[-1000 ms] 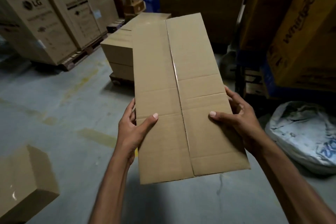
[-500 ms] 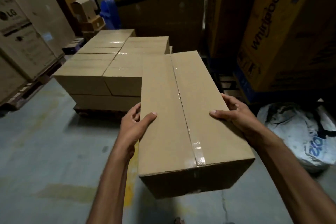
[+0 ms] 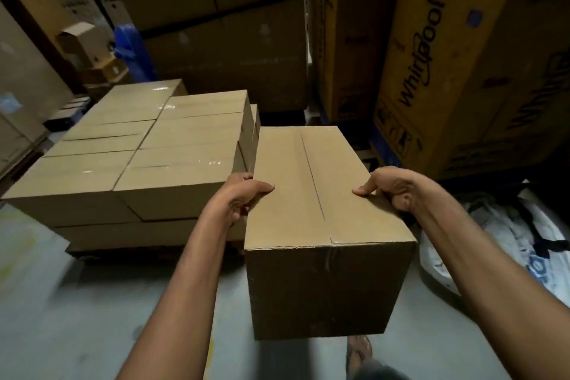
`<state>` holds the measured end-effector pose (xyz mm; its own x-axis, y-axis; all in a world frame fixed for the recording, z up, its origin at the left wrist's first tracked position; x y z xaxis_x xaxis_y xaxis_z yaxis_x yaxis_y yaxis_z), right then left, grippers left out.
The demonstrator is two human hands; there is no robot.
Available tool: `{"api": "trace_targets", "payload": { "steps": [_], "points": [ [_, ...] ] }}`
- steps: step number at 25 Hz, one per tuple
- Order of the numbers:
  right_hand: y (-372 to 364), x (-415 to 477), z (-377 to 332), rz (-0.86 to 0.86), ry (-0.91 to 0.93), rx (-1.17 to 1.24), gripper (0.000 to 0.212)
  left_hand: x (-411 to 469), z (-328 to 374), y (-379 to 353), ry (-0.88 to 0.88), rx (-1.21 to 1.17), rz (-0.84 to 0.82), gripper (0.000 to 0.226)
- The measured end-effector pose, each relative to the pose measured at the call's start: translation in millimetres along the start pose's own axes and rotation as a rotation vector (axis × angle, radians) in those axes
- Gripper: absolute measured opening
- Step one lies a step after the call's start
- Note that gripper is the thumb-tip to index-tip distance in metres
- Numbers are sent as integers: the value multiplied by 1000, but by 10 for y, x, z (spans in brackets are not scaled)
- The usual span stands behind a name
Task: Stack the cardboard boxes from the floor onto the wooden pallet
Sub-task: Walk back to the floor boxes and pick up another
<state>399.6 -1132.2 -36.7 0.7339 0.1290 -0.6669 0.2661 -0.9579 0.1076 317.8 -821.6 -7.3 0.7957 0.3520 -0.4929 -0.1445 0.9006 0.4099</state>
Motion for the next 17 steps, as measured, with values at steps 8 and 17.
{"api": "trace_targets", "payload": {
  "steps": [8, 17],
  "points": [
    [380, 1484, -1407, 7, 99, -151, 45, 1569, 1041, -231, 40, -32, 92, 34],
    [-22, 2959, -2861, -93, 334, -98, 71, 3233, 1693, 60, -9, -303, 306, 67]
  ]
}}
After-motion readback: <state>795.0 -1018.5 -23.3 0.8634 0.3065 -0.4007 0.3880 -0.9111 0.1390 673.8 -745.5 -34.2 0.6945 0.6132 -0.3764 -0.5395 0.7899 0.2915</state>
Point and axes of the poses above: each hand's wrist, its own x-axis towards the middle knuckle, its own y-axis out of the back of the hand, z = x × y, the point moved 10 cm from there along x, towards the middle knuckle, and after that the axes turned 8 degrees about x, right-handed, at the moved point
